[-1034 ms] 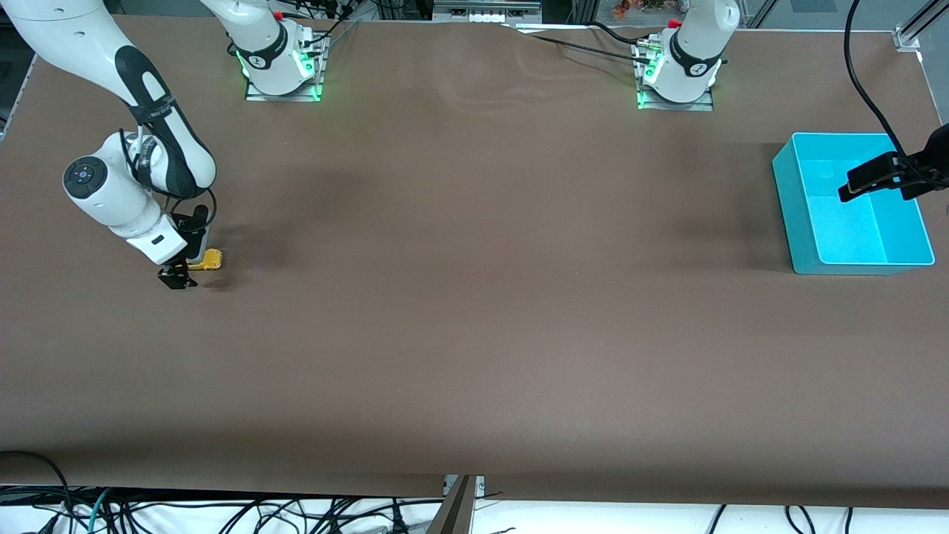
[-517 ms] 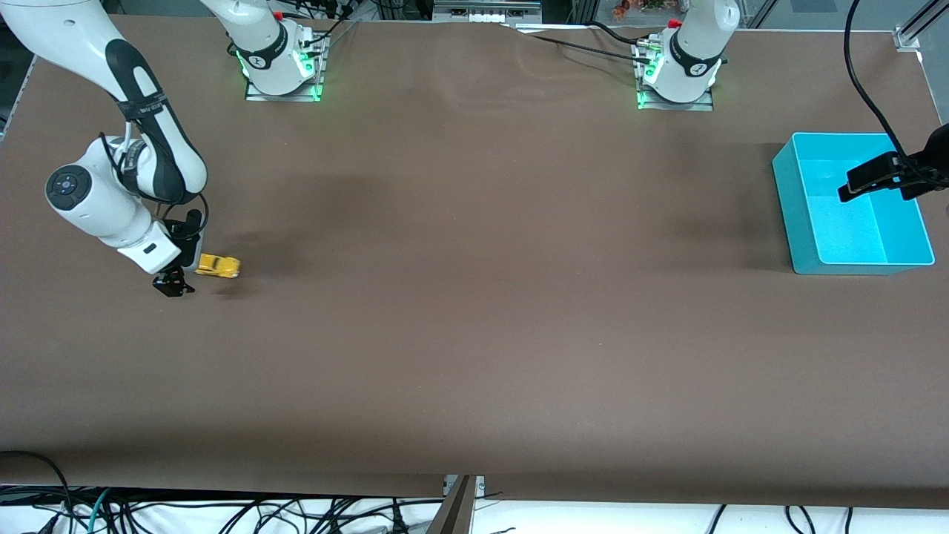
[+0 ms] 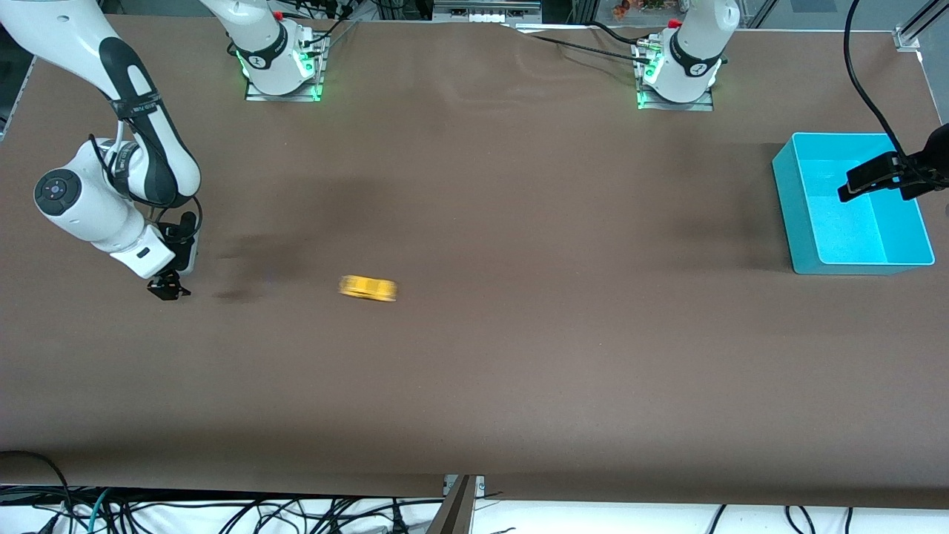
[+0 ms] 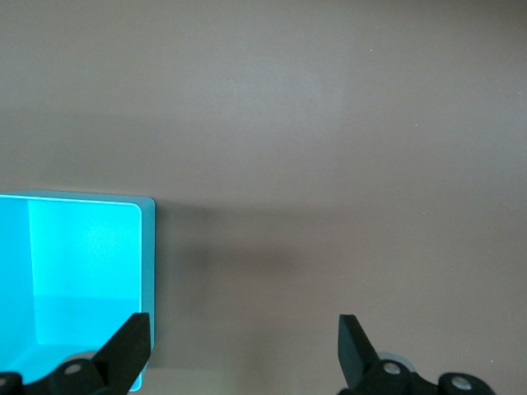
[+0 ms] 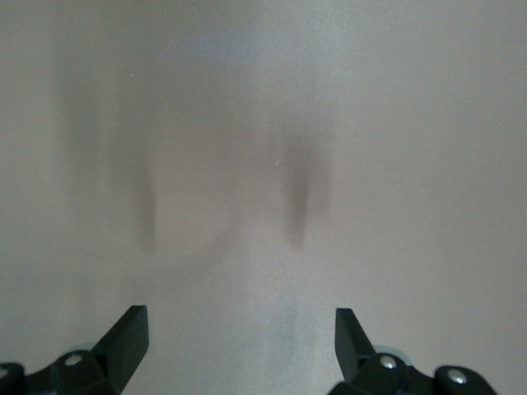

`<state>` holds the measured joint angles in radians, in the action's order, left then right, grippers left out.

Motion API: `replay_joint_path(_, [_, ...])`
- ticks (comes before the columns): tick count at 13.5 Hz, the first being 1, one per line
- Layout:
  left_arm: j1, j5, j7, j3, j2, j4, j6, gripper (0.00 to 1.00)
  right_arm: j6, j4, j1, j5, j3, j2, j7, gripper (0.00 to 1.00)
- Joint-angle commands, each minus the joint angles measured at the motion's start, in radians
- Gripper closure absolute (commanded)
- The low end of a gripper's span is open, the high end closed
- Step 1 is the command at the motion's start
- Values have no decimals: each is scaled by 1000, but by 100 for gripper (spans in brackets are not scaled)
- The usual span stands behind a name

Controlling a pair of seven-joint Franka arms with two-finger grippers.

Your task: Wind and store yellow beetle car

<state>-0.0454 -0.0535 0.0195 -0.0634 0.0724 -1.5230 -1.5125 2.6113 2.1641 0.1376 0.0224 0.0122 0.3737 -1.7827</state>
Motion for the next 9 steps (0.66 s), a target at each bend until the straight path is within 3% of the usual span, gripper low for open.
replay_joint_path(1, [1,4,-7,2,7,23,12,0,-37,-17,7,-9,-15,-16,-6,0])
replay_joint_path(9, [4,4,-7,4,9,21,12,0,-37,-20,5,-9,-28,-16,9,0])
